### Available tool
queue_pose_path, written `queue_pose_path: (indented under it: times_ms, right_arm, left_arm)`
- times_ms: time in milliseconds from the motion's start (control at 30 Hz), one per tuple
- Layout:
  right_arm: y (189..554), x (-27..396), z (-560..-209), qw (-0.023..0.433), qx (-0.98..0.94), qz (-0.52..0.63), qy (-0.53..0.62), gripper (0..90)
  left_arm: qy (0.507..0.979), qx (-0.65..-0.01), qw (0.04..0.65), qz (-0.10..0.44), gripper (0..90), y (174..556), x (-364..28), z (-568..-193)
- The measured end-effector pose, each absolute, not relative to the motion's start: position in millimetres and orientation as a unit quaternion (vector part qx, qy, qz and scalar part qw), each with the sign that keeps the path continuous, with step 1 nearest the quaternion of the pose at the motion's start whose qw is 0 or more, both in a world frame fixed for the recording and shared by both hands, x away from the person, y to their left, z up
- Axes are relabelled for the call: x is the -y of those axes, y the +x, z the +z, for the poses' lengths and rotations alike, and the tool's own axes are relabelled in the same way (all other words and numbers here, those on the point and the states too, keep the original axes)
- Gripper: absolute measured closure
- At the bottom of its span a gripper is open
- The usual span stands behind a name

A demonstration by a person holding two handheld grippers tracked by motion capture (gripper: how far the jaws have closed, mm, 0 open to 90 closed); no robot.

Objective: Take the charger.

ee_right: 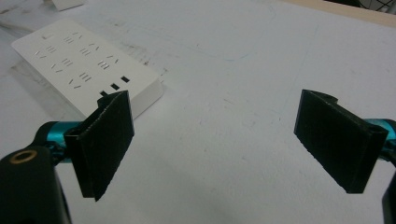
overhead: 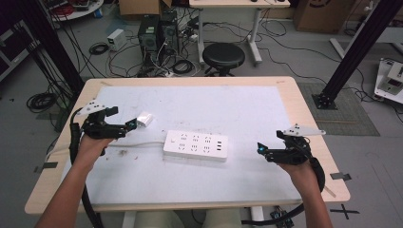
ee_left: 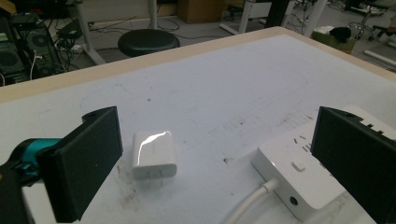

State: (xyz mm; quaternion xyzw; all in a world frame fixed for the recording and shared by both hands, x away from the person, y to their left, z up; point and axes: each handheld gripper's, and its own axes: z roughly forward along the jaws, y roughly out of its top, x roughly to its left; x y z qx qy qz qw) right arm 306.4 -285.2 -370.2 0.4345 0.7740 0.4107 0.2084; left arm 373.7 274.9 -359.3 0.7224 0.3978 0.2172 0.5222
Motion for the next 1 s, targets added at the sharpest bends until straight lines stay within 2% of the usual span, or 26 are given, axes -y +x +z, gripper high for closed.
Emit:
queue_pose_path:
  times_ms: [300,733,967,1000]
  right_arm:
    - [313,280,-368,0.204,-0.78,0.405,0.431,12.1]
    - [316,282,-371,0.196,-0.784,0.396,0.435,12.1]
    - [319,282,-374,0.195,-0.784,0.396,0.436,12.1]
    - [320,281,-374,0.193,-0.785,0.396,0.436,12.1]
  left_arm:
    - [0.735,-0.401,0.506,0.208,2.2,407,-266,-364]
    - [0.756,-0.448,0.444,0.174,2.2,442,-263,-405]
    - [0.762,-0.465,0.417,0.173,2.2,451,-261,-419]
    - [0.767,-0.475,0.396,0.171,2.2,454,-261,-426]
